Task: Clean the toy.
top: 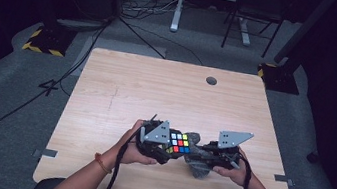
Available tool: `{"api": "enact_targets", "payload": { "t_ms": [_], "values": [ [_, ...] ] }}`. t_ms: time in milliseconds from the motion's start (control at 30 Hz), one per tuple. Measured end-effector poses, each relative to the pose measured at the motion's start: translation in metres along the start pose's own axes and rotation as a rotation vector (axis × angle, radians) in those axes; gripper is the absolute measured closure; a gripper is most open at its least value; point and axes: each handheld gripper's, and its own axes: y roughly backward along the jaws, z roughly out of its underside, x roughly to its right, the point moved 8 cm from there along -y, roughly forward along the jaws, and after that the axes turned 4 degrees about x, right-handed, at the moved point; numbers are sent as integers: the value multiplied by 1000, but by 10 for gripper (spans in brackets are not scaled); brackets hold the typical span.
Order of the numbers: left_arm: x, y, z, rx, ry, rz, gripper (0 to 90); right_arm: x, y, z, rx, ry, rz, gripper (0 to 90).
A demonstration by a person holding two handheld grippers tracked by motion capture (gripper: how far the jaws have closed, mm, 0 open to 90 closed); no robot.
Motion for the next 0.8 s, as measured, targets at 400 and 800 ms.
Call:
{"api": "enact_targets", "payload": {
  "t_ms": [400, 800],
  "values": [
    [4, -15, 12, -159, -91, -67, 334, -17, 4, -19, 36, 96, 17, 750],
    [-7, 5, 3, -67, -49, -59, 337, -9, -2, -3, -25, 71, 15, 750]
  ]
}}
